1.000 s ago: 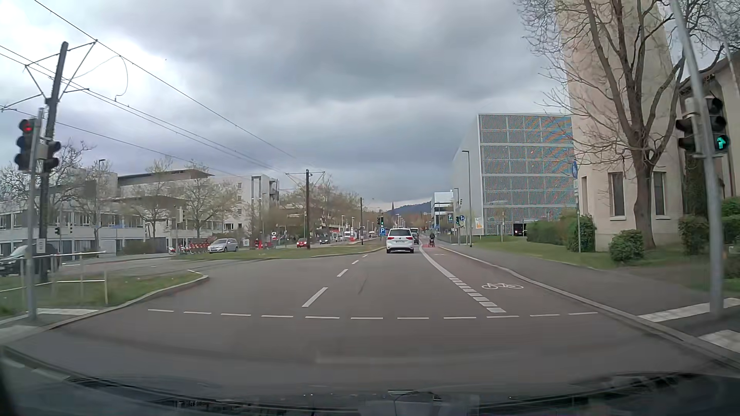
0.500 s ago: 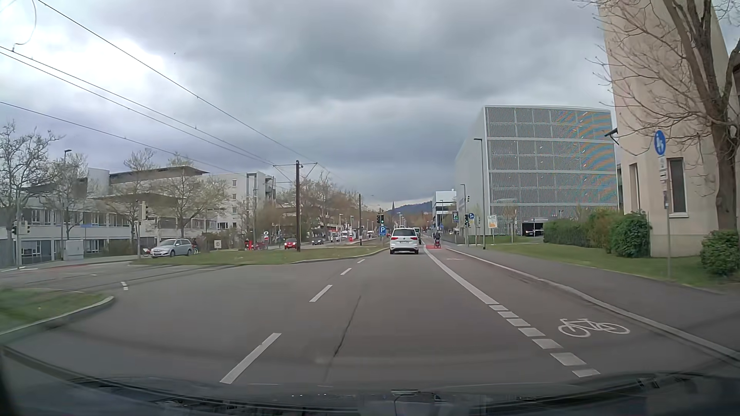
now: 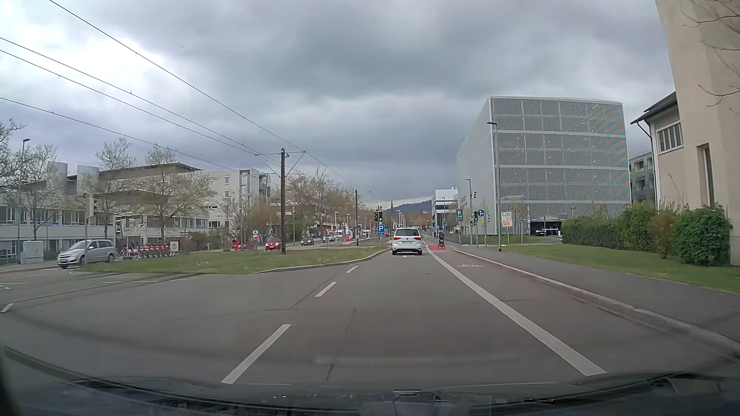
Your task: Follow the waypoints while adhering to traffic rules and regulations
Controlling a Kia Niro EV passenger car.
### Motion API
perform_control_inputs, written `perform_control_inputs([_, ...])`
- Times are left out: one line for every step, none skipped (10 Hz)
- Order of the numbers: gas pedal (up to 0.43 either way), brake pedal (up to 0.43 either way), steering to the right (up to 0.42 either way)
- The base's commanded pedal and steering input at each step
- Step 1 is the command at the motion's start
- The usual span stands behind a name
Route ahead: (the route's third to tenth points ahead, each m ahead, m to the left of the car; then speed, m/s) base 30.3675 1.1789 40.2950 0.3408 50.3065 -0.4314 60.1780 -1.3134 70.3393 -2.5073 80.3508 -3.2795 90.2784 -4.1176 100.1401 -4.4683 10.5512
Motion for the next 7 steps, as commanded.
perform_control_inputs([0.047, 0.000, 0.006])
perform_control_inputs([0.047, 0.000, 0.007])
perform_control_inputs([0.047, 0.000, 0.009])
perform_control_inputs([0.047, 0.000, 0.010])
perform_control_inputs([0.047, 0.000, 0.010])
perform_control_inputs([0.047, 0.000, 0.010])
perform_control_inputs([0.047, 0.000, 0.011])
